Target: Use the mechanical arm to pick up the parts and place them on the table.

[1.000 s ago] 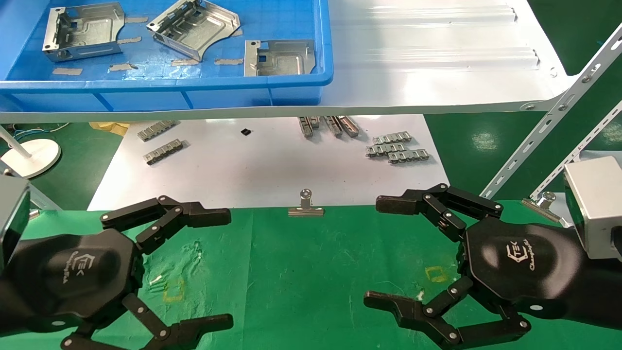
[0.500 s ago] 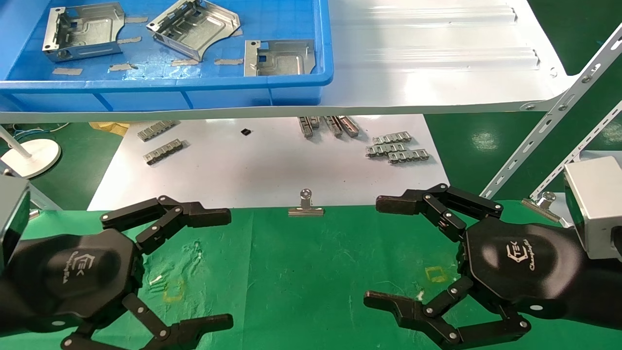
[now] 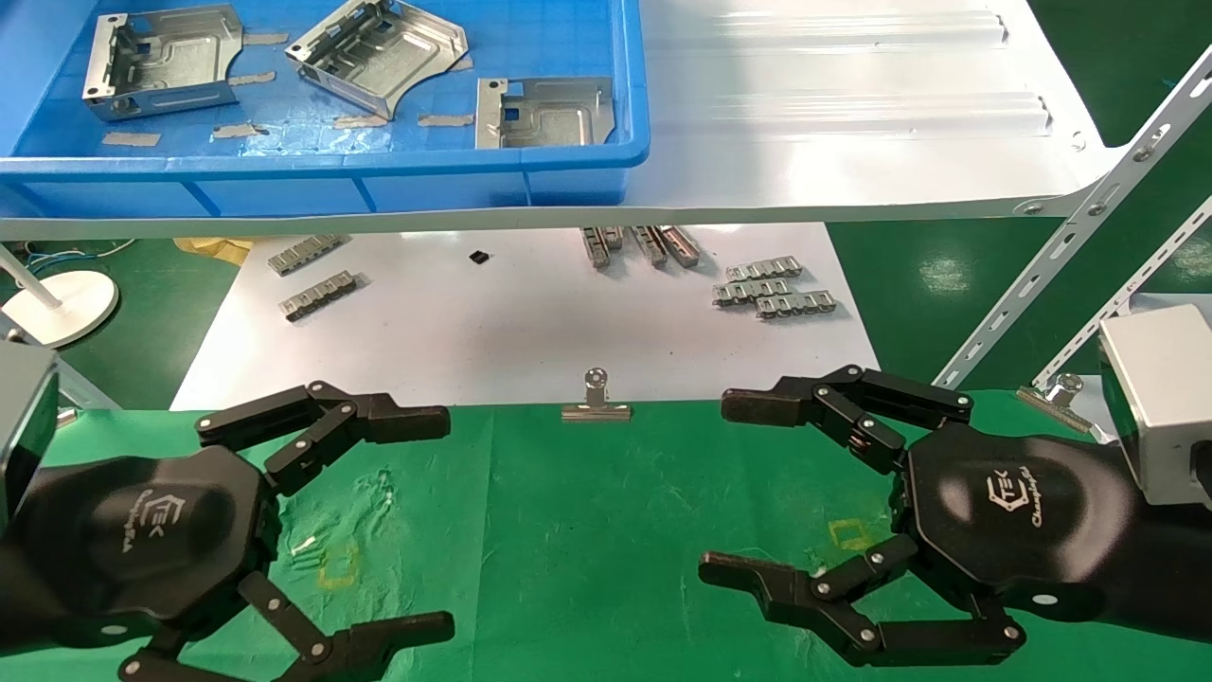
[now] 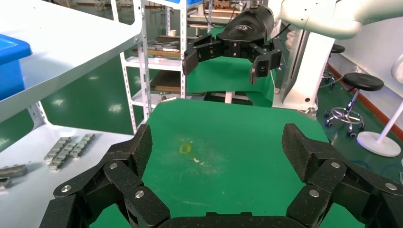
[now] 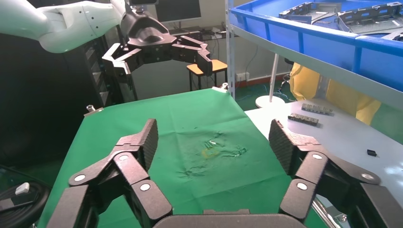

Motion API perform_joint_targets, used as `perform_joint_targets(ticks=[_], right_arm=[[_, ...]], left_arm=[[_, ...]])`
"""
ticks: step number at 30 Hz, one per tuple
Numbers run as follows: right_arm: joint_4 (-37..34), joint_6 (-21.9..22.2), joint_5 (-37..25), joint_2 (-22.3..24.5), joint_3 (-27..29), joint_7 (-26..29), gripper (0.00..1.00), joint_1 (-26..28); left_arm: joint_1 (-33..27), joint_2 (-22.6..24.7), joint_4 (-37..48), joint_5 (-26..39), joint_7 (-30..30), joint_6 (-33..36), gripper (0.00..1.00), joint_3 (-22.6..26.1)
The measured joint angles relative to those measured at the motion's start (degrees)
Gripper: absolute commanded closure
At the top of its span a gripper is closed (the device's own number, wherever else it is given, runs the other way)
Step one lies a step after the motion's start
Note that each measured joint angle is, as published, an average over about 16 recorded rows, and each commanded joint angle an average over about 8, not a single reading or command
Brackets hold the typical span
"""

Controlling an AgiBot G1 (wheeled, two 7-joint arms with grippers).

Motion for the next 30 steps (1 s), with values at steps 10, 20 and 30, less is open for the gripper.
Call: perform_joint_targets(ticks=[10, 20, 30], right_arm=[[0.0, 0.0, 0.0, 0.0, 0.0, 0.0, 1.0, 0.0], [0.0, 0.0, 0.0, 0.0, 0.0, 0.0, 1.0, 0.0], [0.0, 0.0, 0.0, 0.0, 0.0, 0.0, 1.0, 0.0]], left_arm=[[0.0, 0.0, 0.0, 0.0, 0.0, 0.0, 0.0, 0.0], [0.0, 0.0, 0.0, 0.0, 0.0, 0.0, 0.0, 0.0], [-0.1, 0.0, 0.0, 0.0, 0.0, 0.0, 0.0, 0.0]])
